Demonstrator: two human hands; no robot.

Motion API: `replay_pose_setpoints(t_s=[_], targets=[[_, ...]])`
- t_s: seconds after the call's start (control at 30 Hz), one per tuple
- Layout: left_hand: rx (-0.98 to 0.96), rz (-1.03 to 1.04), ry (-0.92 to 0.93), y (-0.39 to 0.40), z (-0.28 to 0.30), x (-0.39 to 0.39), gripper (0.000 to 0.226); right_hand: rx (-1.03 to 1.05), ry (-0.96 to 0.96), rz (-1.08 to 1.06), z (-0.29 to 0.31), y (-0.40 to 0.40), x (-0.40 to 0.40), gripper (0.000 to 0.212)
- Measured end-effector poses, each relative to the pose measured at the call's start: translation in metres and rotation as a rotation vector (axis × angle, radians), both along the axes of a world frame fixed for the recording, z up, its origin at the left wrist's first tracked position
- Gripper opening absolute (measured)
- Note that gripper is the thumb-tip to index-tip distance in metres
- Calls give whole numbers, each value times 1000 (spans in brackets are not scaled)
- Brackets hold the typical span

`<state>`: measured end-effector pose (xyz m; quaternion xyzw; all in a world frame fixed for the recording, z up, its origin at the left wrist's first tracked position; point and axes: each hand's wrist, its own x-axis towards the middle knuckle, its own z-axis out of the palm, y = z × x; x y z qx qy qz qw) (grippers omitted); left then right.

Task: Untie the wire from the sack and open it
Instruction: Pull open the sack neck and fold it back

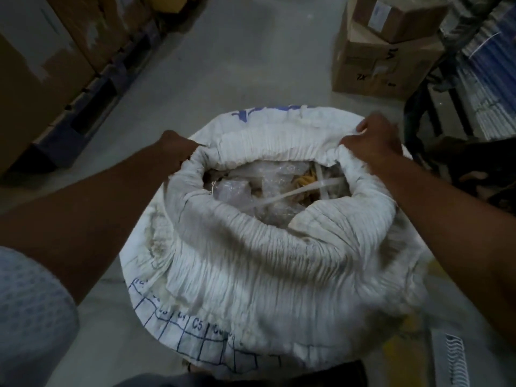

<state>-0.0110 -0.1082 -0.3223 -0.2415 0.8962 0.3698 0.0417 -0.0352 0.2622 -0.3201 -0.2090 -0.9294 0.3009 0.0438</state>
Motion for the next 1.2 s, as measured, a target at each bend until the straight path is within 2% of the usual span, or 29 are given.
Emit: replay_pose_setpoints(t_s=[0.07, 0.1, 0.17, 0.23, 0.3, 0.4, 0.5, 0.57, 0.63, 0.73, 0.87, 0.97, 1.1, 1.13, 1.2], targets=[[-110, 17, 101, 3, -2, 1, 33, 392, 120, 78, 3, -12, 1, 16], [-164, 21, 176, 5, -3, 1, 30, 498, 147, 115, 5, -18, 3, 14], [-217, -5, 244, 14, 1, 6, 29, 460, 115, 192, 11, -29, 9, 17], [-235, -30, 200, 26, 8, 6, 52, 397, 58, 206, 16, -39, 18, 24], [-285, -51, 124, 39, 18, 6, 77, 418, 63, 215, 20, -48, 28, 30], [-345, -149, 54, 54, 23, 9, 101, 456, -41, 256, 20, -60, 38, 63], [-352, -308, 27, 67, 12, 18, 109, 482, -231, 347, 16, -71, 45, 99], [-332, -330, 1, 73, 3, 21, 114, 437, -278, 373, 9, -75, 47, 112], [-287, -308, -23, 80, 2, 22, 117, 469, -233, 381, 2, -75, 48, 100], [-190, -283, -42, 88, 7, 25, 119, 558, -56, 362, -3, -73, 51, 65], [-96, -365, -19, 83, 0, 29, 130, 595, 162, 346, -3, -74, 55, 48], [-132, -383, 45, 71, -10, 36, 113, 532, 205, 289, 6, -74, 56, 45], [-284, -274, 286, 57, -7, 48, 42, 507, 281, 268, 14, -63, 56, 52], [-315, -254, 340, 54, -1, 51, 34, 504, 294, 272, 15, -60, 56, 54], [-345, -240, 400, 50, 13, 59, 34, 515, 268, 300, 18, -55, 57, 56]])
